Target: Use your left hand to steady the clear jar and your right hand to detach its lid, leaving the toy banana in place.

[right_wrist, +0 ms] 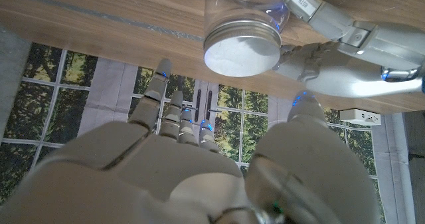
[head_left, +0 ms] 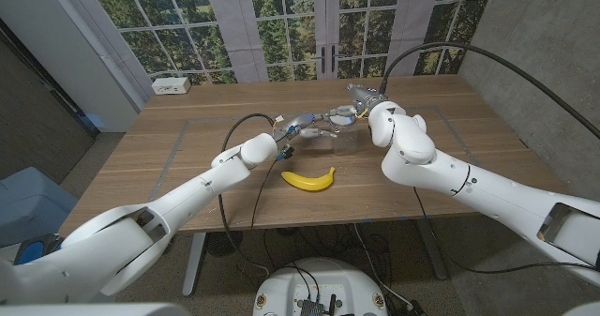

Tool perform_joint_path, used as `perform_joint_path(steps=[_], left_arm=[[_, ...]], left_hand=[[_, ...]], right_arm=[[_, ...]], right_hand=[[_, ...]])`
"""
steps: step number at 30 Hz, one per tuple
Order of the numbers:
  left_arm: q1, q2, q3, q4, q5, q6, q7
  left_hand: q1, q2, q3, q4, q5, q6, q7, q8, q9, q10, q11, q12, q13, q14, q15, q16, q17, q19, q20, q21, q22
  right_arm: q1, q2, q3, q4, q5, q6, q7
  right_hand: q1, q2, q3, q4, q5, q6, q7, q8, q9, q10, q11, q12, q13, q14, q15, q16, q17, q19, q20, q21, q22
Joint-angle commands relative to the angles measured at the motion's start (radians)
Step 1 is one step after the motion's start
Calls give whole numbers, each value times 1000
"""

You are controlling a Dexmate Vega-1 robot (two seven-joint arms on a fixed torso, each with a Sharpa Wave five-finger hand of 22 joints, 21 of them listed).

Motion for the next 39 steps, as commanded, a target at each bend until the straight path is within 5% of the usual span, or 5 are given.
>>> perform_joint_path(steps=[1,9,22,35,39], left_arm=[[-6,-5,2,13,1,-4,4],[-7,-5,4,20,6,-9,11],[-25,-18,9,58,2,-27,3],[-34,-26,14,78,8,-40,7],[-36,-27,14,82,7,-41,6]], left_hand=[[-24,44,7,3,8,197,14,3,19,-3,-6,-3,2,-3,1,0,3,-5,0,3,3],[-24,44,7,2,8,196,13,1,20,-3,-4,-3,2,-4,1,0,3,-6,0,3,3],[-23,46,8,1,8,195,13,-2,22,-2,-2,-3,2,-6,1,0,3,-6,0,3,3],[-24,46,8,0,8,196,14,-4,23,-3,-1,-4,2,-8,1,0,3,-7,0,4,3],[-24,46,8,0,8,195,14,-5,23,-2,-1,-3,2,-8,2,0,3,-7,0,4,3]], right_arm=[[110,20,-146,44,-125,-96,110],[210,51,-262,99,-215,-168,267],[253,87,-320,158,-257,-176,336],[210,104,-270,204,-249,-103,287],[188,101,-249,203,-254,-84,267]], right_hand=[[-34,13,-9,1,-15,56,-38,21,5,27,-12,14,10,18,0,14,3,17,-1,-5,3],[-72,4,-28,13,-23,62,-79,18,4,32,-11,17,18,22,2,16,4,21,-1,-13,3],[-95,5,-40,17,-29,58,-79,9,2,78,-21,35,28,96,-30,48,8,68,-5,-7,6],[-54,49,-16,-18,-58,184,-108,46,0,185,-70,72,47,182,-76,98,22,182,-6,17,7],[-17,73,7,-49,-87,252,-143,65,0,240,-98,90,56,207,-92,117,31,214,-7,19,6]])
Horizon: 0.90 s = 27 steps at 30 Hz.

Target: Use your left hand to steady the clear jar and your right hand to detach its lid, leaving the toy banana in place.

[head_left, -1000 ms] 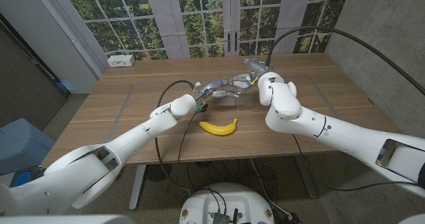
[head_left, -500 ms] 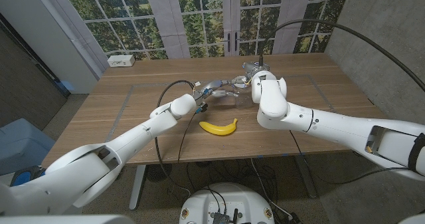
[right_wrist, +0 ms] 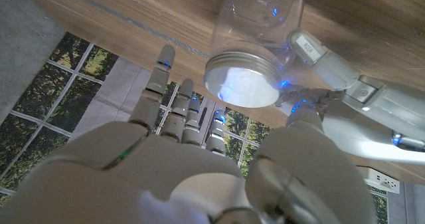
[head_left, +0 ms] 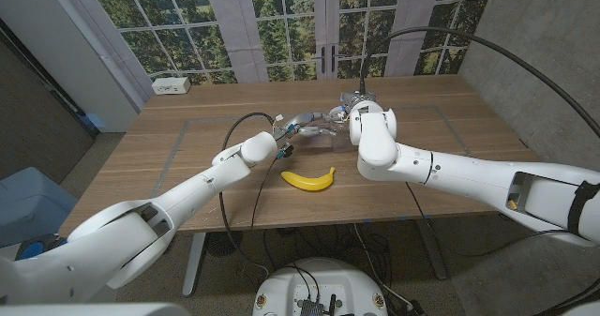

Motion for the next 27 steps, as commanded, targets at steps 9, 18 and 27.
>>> perform_joint_path(steps=[9,18,27], left_arm=[[-10,-8,4,20,-2,-10,-3],[-11,-10,4,23,-4,-11,-6],[-13,-12,5,26,-6,-13,-8]], left_hand=[[-18,40,8,0,7,195,16,2,24,-1,1,-4,2,-4,-2,0,3,-8,0,4,3],[-19,40,7,0,6,196,16,-1,24,-1,-1,-4,2,-4,-2,1,3,-8,0,4,3],[-23,40,6,1,6,196,17,-3,24,-2,1,-4,2,-3,-4,1,3,-9,0,4,3]], right_arm=[[-55,5,53,27,-61,82,-4],[-51,4,69,39,-144,140,148],[-99,8,147,38,-195,233,221]], right_hand=[[176,57,85,-106,-18,158,-68,44,1,107,-80,32,24,57,-54,43,14,67,-26,8,4],[508,137,217,-121,36,106,-114,-13,0,-43,-177,-41,41,-92,-108,17,31,-50,-72,-41,5],[772,188,458,-106,236,136,-114,-33,22,-129,-269,-68,52,-204,-146,-69,55,-242,-128,-69,16]])
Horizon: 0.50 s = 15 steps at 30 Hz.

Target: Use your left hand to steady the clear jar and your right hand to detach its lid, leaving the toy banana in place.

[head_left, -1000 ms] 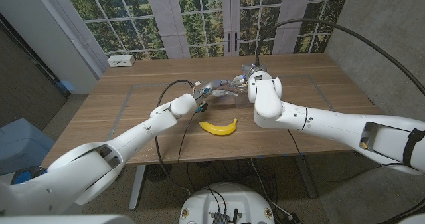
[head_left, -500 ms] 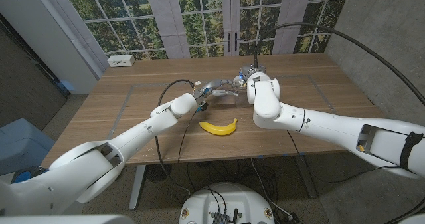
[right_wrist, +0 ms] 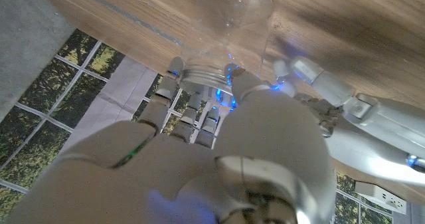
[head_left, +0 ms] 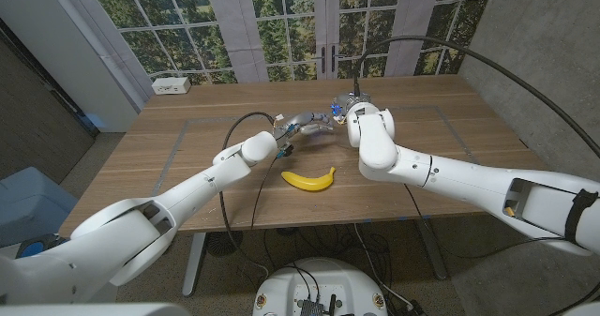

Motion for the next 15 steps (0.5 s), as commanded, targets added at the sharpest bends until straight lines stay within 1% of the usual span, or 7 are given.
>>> perform_joint_path(steps=[1,3,6,9,12,14,15], left_arm=[[-4,-3,1,4,-5,-4,-2],[-4,-3,2,3,-3,-3,-1],[-6,-4,3,5,-3,-5,-2],[-5,-4,3,4,-3,-5,-2],[-4,-3,3,2,-3,-6,-2],[-5,-2,3,2,-9,-7,-14],[-5,-2,2,3,-14,-9,-20]], left_hand=[[-3,-24,3,-3,-3,6,1,-3,1,-2,1,-4,2,-4,-4,1,3,-5,4,4,3],[-4,-24,2,-3,-3,6,0,-3,1,0,2,-3,2,-4,-4,1,3,-5,4,4,3],[-5,-24,2,-3,-3,4,0,-5,1,-3,1,-5,2,-4,-4,1,3,-5,3,4,3],[-6,-25,1,-2,-3,4,1,-5,2,-4,1,-5,2,-4,-3,1,3,-5,3,4,3],[-10,-28,-1,-4,-4,-40,2,-27,2,-18,10,-10,2,-6,-3,1,3,-7,4,4,3],[-25,-52,-12,-5,-9,-144,3,-74,2,-55,42,-19,3,-19,2,-1,4,-12,4,4,3],[-38,-70,-20,-3,-11,-261,-22,-125,-3,-93,58,-25,5,-37,14,-1,6,-21,4,3,3]], right_arm=[[-58,1,93,-4,-65,124,101],[-77,-1,124,-14,-56,145,96],[-95,5,154,-15,-62,159,109],[-111,13,183,-13,-57,173,116],[-141,19,219,-16,-43,186,78],[-175,20,253,-26,-21,196,10],[-189,19,270,-34,-7,202,-16]], right_hand=[[85,-7,97,9,111,37,-3,4,19,-20,-27,1,5,-31,-86,-32,23,-108,-25,-14,7],[90,-7,108,16,132,51,-3,9,26,-16,-28,3,5,-32,-88,-38,28,-139,-40,-17,8],[23,-40,62,44,141,72,-3,15,35,36,-27,21,5,6,-91,-30,33,-117,-51,6,7],[-58,-68,-9,57,123,53,-3,0,36,47,-7,20,6,55,-90,-7,46,-34,-66,54,5],[-151,-96,-120,66,46,39,-3,-9,41,91,22,34,14,137,-104,54,74,74,-85,122,8],[-159,-83,-128,64,31,50,-3,-4,43,119,21,44,17,194,-115,78,76,110,-101,144,9],[-175,-71,-135,67,10,70,-2,5,47,161,27,59,21,239,-132,95,76,153,-123,172,12]])
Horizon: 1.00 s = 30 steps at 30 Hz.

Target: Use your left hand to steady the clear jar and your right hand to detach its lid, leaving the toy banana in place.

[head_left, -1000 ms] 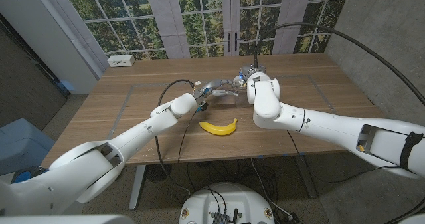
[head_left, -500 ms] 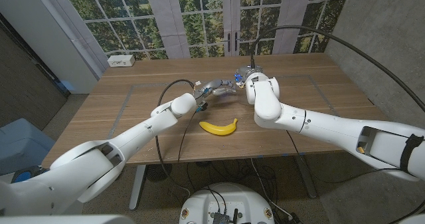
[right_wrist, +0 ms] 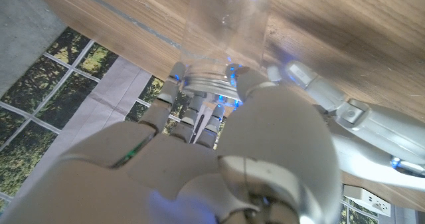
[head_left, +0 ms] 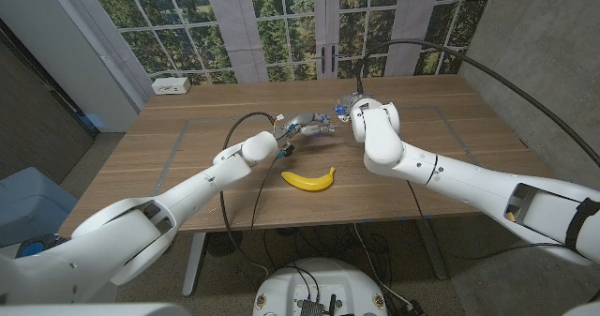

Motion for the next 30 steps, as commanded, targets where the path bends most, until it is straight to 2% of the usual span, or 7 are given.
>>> perform_joint_path(steps=[1,4,6,10,25,29,30], left_arm=[[-2,2,2,-1,-13,-5,-24],[-4,6,3,-4,-14,-10,-37],[-6,9,5,-7,-18,-12,-50],[-6,9,4,-9,-31,-10,-71],[7,4,-3,-17,-30,-9,-46],[14,1,-7,-18,-25,-14,-23],[16,4,-6,-23,-18,-11,-18]], left_hand=[[-26,-49,-20,-1,-12,-239,-30,-105,-4,-82,49,-15,5,-34,18,-1,4,-27,5,1,4],[-48,-75,-31,1,-17,-368,-42,-145,-11,-137,73,-19,6,-62,33,-5,5,-42,5,1,4],[-51,-82,-34,0,-17,-393,-38,-149,-13,-144,75,-19,6,-65,33,-5,5,-47,5,0,4],[-60,-99,-41,-1,-20,-442,-38,-153,-16,-164,80,-19,7,-76,39,-5,5,-54,5,0,4],[-57,-104,-40,-2,-18,-423,-49,-132,-17,-173,87,-16,7,-84,46,-4,5,-59,4,1,4],[-38,-83,-25,-3,-11,-361,-73,-100,-14,-160,86,-5,7,-78,50,1,5,-61,4,3,5],[-14,-66,-10,-7,-6,-275,-97,-58,-7,-141,76,5,7,-67,47,5,4,-57,4,6,5]], right_arm=[[-130,13,161,-32,63,82,-140],[-174,12,193,-46,82,96,-240],[-196,12,209,-52,94,104,-291],[-226,9,236,-68,138,127,-350],[-329,-52,373,-170,466,317,-533],[-337,-69,395,-179,533,338,-557],[-335,-73,388,-180,527,331,-565]], right_hand=[[-42,22,-32,0,-58,45,0,21,10,105,9,40,14,152,-139,62,13,115,-43,76,6],[-52,40,-24,-14,-106,136,8,57,16,216,20,77,26,279,-159,95,7,194,-66,143,10],[-67,41,-24,-14,-132,177,58,75,16,272,35,94,33,339,-160,109,6,229,-75,176,10],[-80,43,-12,-22,-168,254,111,108,15,345,51,110,43,434,-164,124,-2,297,-104,237,9],[-54,45,21,-50,-196,338,133,150,17,446,64,133,61,525,-178,136,4,326,-120,295,1],[-51,46,25,-50,-199,343,134,155,21,459,62,137,65,533,-176,136,5,323,-122,301,0],[-48,46,27,-52,-199,343,136,156,22,460,65,137,66,533,-177,135,5,322,-121,302,0]])
